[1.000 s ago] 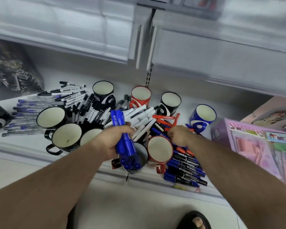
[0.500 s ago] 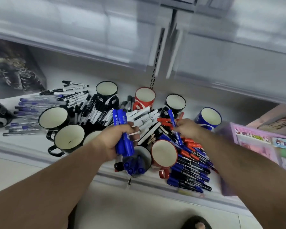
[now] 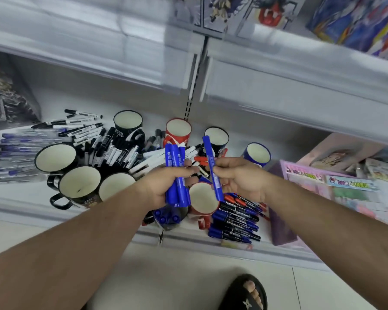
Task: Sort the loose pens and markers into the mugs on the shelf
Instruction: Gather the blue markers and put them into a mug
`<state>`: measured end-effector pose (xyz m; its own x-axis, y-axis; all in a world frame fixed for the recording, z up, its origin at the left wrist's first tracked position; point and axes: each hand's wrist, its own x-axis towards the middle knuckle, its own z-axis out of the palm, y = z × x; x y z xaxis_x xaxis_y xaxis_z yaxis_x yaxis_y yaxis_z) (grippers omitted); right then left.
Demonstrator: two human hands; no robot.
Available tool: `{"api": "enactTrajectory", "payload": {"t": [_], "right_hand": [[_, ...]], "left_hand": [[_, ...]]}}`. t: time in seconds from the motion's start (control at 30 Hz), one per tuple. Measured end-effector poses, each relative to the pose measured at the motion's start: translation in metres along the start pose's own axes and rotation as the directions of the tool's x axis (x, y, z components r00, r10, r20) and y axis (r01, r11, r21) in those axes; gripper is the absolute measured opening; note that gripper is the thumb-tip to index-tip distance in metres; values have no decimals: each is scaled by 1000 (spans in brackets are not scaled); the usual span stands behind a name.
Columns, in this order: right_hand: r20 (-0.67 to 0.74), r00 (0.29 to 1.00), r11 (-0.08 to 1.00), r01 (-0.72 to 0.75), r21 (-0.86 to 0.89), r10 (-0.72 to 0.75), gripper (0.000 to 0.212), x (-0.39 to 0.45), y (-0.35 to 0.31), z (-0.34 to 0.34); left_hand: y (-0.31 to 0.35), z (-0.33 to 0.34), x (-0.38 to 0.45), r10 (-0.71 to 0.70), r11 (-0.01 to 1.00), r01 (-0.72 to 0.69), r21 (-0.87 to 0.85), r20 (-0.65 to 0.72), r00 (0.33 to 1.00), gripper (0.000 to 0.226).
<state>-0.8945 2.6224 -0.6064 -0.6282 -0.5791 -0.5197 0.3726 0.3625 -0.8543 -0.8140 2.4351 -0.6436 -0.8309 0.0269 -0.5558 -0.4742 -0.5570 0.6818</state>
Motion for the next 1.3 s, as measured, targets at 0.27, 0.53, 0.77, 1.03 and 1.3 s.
{"api": "enactTrajectory", "payload": {"t": [0.27, 0.53, 0.77, 1.03, 1.3], "right_hand": [[50, 997, 977, 44, 206, -56, 33, -12, 18, 25], [-119, 981, 954, -114, 279, 152, 29, -31, 30, 8], [-297, 891, 937, -304, 169, 343, 19, -41, 47, -3], [-402, 832, 901, -432, -40, 382, 15, -5, 48, 14], [-433, 784, 886, -455, 89, 446, 20, 1, 49, 13]], "left_hand": [[5, 11, -2, 18, 998, -24, 58, 103, 995, 27], [40, -8, -7, -288, 655, 354, 668, -212, 934, 16], [39, -11, -5, -372, 284, 426, 859, -311, 875, 3], [31, -3, 16, -395, -281, 317, 906, -411, 822, 25], [27, 11, 16, -330, -390, 241, 889, -379, 865, 24]]}}
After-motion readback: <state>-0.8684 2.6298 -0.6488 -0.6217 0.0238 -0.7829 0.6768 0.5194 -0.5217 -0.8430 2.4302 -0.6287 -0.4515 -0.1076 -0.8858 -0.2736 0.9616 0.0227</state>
